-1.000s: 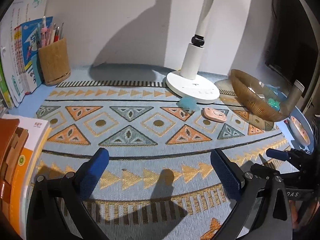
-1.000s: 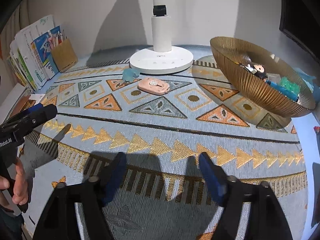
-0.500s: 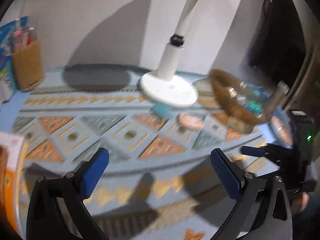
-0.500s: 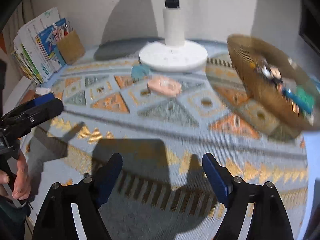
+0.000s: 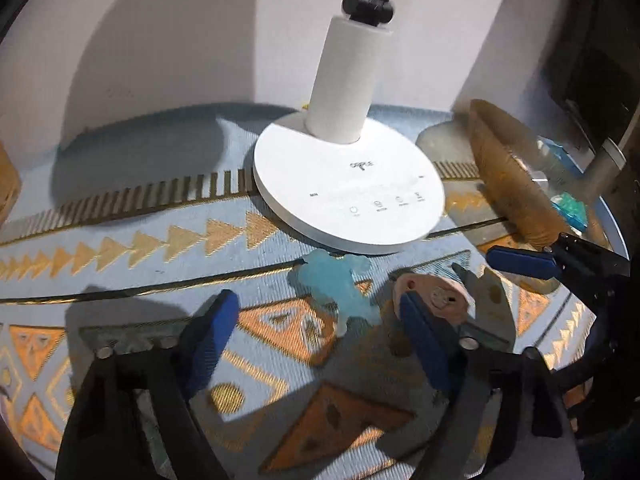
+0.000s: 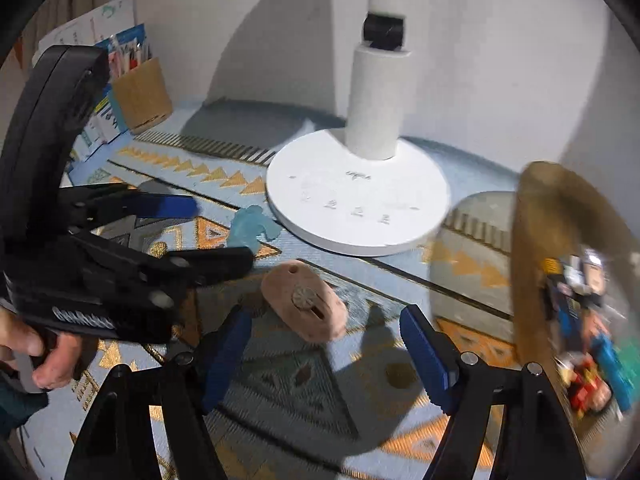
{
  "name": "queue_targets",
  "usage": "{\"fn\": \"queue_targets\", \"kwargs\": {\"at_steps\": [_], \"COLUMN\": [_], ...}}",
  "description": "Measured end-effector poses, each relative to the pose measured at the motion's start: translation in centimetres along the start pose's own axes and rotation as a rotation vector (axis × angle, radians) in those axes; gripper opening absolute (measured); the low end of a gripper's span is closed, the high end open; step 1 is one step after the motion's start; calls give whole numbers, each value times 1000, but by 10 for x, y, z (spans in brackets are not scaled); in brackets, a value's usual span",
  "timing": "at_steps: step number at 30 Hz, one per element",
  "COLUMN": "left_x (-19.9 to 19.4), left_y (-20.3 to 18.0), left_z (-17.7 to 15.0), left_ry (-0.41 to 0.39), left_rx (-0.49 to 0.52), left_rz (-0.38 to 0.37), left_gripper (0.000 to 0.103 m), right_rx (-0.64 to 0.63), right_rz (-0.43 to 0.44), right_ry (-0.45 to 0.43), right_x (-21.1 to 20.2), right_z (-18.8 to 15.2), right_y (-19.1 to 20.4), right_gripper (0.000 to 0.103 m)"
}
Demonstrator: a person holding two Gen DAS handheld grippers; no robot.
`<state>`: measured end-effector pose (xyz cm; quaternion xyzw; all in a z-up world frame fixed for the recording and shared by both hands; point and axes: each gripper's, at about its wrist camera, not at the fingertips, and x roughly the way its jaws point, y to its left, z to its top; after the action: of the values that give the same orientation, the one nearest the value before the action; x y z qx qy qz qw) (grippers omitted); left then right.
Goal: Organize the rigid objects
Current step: 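Grasp the blue gummy figure with left tool while right tool grasps pink eraser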
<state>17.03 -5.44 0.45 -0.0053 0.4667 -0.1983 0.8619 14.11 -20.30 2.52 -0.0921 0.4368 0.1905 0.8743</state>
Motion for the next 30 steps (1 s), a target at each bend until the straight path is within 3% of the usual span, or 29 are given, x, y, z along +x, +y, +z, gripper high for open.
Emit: {"fn": "queue_targets", "kwargs": {"at_steps": [3,6,7,13,17,23,24,26,30], "left_x": [2,3,3,-7,-37,-90,-97,-103,-107], "left_y": [3,2,1,-4,-6,-21,-22,-24,-38], "left_z": [6,6,5,-2,-28,-86,-98,-118,-144], "left_ry": [-4,-10,-10,-20,-33,-55,-52,-43,-40], "left_rx": [-22,-5,-3,-13,-38,-67,-98,-156,-166], "left_rz": [-28,-14,-33,-41,-70,-108,-110,-129,-105], "left_gripper": [64,40,32,29,29,29,29,29,29], "right_rx": [-39,-39,-31,-13,79,211,226,266,398], "right_rz": [8,5,11,20,60,34,-40,-108,-99], "right_ry": [23,25,24,12,5,-32,-39,-48,0], "right_x": [14,21,22,13,-15,-85,-98,-113,-121], "right_z": [3,5,6,0,-17,-73,-89,-112,-152], "right_y": [4,6,5,13,13,5,6,1,-13], "right_gripper": [71,56,45,40,40,40,40,40,40]}}
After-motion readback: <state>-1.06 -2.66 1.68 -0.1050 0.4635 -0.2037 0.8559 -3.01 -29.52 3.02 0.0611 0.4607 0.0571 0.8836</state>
